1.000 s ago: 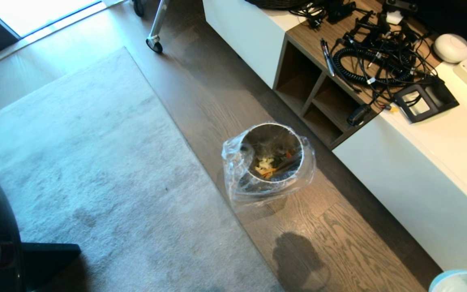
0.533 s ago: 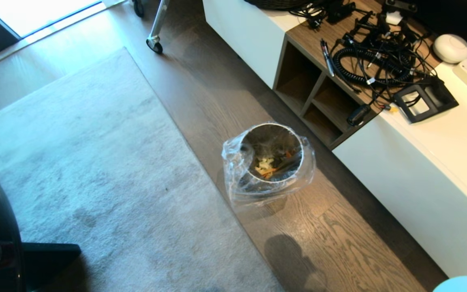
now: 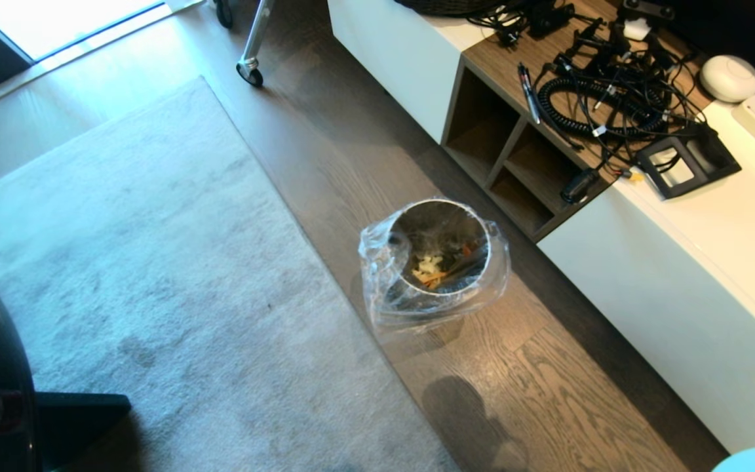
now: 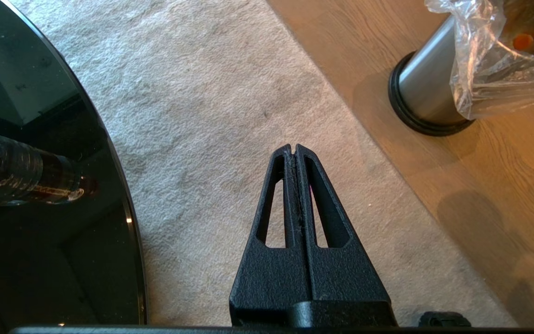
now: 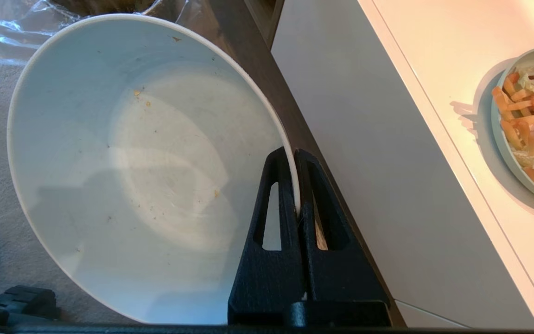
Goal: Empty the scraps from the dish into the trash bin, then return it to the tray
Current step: Put the bowl back to the table
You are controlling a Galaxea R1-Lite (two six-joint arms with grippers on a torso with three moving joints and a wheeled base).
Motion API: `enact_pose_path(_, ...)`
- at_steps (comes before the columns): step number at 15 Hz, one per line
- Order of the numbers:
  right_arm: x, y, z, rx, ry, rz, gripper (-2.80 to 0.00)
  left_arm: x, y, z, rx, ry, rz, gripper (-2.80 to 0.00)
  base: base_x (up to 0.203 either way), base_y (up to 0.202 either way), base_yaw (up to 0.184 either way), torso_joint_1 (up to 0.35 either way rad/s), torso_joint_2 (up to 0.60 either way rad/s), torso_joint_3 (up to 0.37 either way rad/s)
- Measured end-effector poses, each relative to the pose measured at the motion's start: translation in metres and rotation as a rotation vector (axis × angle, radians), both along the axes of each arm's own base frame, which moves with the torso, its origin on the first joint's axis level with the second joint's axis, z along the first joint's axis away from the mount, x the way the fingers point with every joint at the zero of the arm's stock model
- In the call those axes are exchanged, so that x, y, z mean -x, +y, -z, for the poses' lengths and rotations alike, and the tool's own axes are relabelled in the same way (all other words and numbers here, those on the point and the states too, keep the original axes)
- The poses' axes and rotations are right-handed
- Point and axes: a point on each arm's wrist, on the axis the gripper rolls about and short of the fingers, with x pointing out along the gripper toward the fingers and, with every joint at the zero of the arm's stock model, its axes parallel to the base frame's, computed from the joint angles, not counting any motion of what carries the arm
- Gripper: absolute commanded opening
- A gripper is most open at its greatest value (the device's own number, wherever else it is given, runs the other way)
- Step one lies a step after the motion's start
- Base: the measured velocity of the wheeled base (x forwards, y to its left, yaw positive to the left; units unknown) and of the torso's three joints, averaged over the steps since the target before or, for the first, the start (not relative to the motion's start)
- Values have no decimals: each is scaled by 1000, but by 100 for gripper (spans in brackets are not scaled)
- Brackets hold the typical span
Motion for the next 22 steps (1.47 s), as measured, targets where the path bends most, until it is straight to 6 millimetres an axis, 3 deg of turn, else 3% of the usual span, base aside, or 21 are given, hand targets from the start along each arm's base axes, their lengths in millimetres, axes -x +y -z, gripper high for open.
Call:
enact_pose_path(5,0,0,6,-141,61,-1,-280,0,0,0,0,0,0,-280,0,0,0,0,0,0)
enact_pose_path(22,0,0,6,-148,57,0,-280,0,0,0,0,1,1,-280,0,0,0,0,0,0)
